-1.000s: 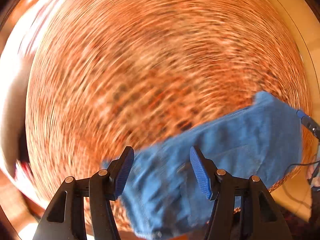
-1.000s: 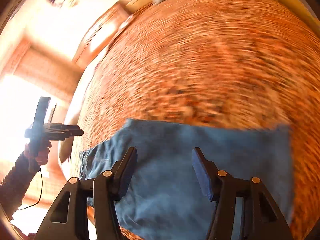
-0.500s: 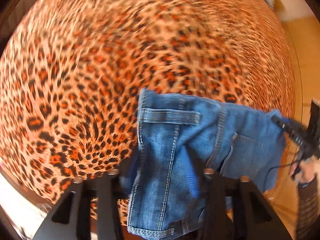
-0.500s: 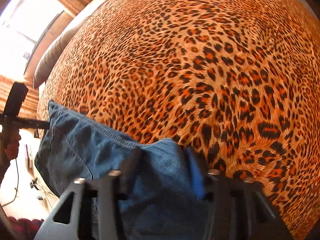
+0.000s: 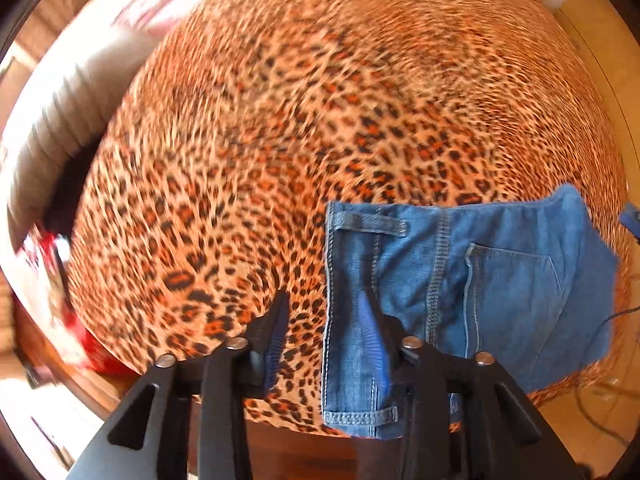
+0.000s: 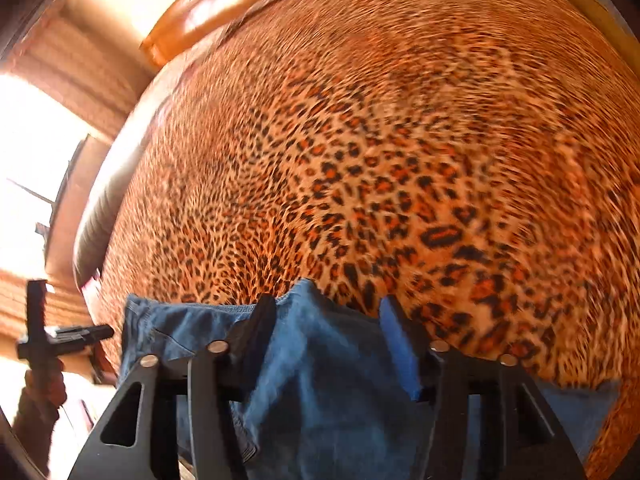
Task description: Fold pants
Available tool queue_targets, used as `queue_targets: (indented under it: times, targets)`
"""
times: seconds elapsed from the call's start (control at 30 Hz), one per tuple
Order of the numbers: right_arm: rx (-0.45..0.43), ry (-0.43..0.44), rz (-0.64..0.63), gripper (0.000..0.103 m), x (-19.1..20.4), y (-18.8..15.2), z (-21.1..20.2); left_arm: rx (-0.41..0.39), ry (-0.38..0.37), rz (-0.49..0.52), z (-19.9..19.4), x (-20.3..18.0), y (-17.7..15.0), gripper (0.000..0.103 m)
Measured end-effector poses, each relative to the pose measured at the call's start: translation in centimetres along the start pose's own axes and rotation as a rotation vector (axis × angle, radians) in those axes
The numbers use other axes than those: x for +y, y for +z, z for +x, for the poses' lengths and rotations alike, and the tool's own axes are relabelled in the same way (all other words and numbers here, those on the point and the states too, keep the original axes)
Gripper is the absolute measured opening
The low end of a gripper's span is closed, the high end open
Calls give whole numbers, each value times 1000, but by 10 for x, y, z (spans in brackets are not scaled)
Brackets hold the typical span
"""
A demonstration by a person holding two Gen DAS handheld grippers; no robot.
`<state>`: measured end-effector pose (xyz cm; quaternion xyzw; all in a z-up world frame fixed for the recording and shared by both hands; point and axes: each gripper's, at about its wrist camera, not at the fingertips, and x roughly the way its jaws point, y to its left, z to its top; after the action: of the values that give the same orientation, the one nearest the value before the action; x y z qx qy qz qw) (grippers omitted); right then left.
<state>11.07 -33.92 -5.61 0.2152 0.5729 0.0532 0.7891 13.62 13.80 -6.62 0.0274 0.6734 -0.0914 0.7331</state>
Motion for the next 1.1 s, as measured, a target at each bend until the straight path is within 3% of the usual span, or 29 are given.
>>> queue_targets:
  times: [0.07,0.2,0.3,0.43,0.57,0.63,0.7,0.77,0.83,1.0,1.1]
  targets:
    - [-39,-12,116,71,-44,-25,-40,-17,-4,81,-14,-33,4,60]
    - [-78,-138,412,76,-144,-111,-96,20,-60,279,-9,-122,19,60]
    - [-86,-175,579,76,-183,-180,-104,46,-89,466,3,-218,30,60]
    - [-156,-155,721,76,-191,-241,-108,89,-126,710,4,-338,26,60]
    - [-218,-92,792,76,-183,-259,-95,115,-131,930,8,-443,15,61]
    - [-246,-83,767,78,-176,-257,-88,130,-131,1017,11,-489,6,61]
    - [-282,-14,735,77,-169,-250,-86,143,-119,1101,21,-532,1,63]
    - [-295,45,723,77,-166,-248,-82,142,-79,1175,40,-565,1,63]
    - [-287,44,710,77,-166,-247,-76,144,-35,1240,68,-598,4,63]
    - [-326,118,728,77,-175,-258,-78,170,60,1339,109,-620,16,63]
    - [-352,150,764,77,-181,-265,-80,255,54,1369,128,-622,25,64]
